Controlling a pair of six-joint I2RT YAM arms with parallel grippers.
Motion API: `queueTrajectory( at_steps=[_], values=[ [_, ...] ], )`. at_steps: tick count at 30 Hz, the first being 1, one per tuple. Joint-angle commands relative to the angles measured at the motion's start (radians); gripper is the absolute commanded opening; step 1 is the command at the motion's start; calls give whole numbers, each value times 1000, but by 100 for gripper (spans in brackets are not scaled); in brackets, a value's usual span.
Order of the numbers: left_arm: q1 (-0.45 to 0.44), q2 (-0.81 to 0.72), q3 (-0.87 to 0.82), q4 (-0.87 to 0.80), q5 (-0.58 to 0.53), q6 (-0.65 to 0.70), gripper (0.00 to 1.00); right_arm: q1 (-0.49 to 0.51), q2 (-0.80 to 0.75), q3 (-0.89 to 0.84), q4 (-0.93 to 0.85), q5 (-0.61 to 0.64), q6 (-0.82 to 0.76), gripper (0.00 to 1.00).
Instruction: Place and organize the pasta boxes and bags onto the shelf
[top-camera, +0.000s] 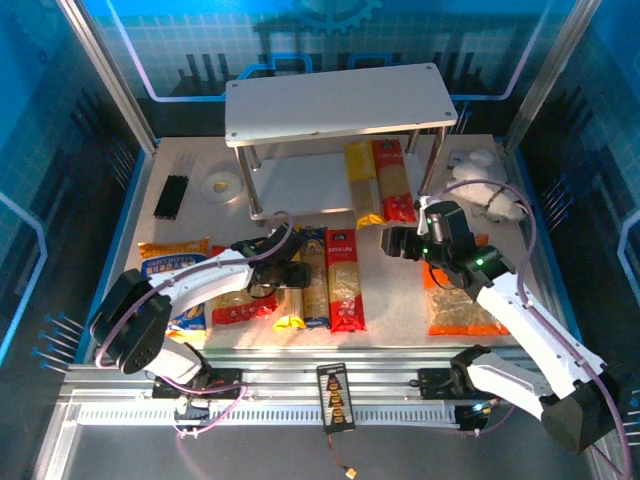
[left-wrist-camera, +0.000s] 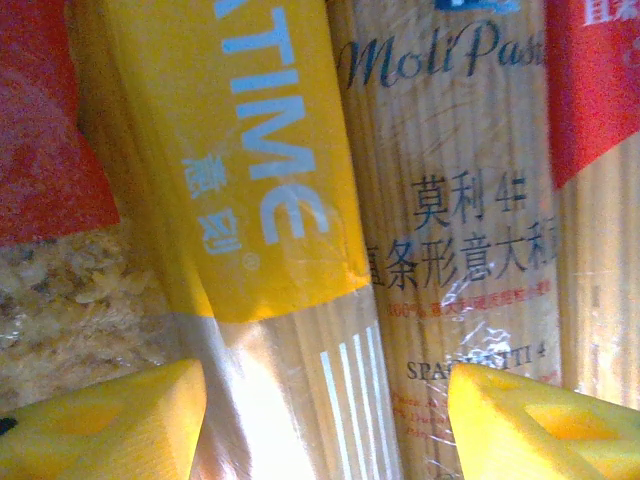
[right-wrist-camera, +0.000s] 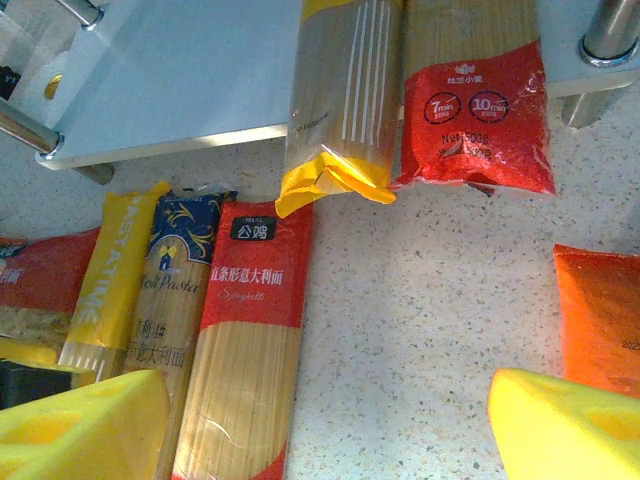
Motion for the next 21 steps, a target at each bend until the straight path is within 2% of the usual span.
queueTrajectory(
  at_steps=[1, 5, 8, 12, 13, 15, 16, 21],
  values=[
    [-3, 37, -26, 10, 14, -24, 67, -12, -17, -11, 0, -4, 2, 84],
    [-3, 87, -34, 27, 18, -26, 66, -14, -12, -11, 1, -4, -1, 84],
    [-3, 110, -34, 37, 17, -26, 57, -16, -11, -11, 1, -3, -5, 84],
    [2, 123, -34, 41, 17, -21, 33, -20, -9, -11, 0, -3, -8, 84],
    [3, 124, -32, 41, 18, -18, 25, -19, -9, -11, 0, -3, -7, 84],
    [4, 123, -34, 40, 16, -17, 3, -21, -8, -11, 0, -3, -6, 84],
    [4, 122, -33, 38, 15, -17, 0, -22, -8, -11, 0, -4, -6, 84],
    [4, 76, -51, 47, 7, -11, 0, -21, -10, -11, 0, -6, -4, 84]
  ],
)
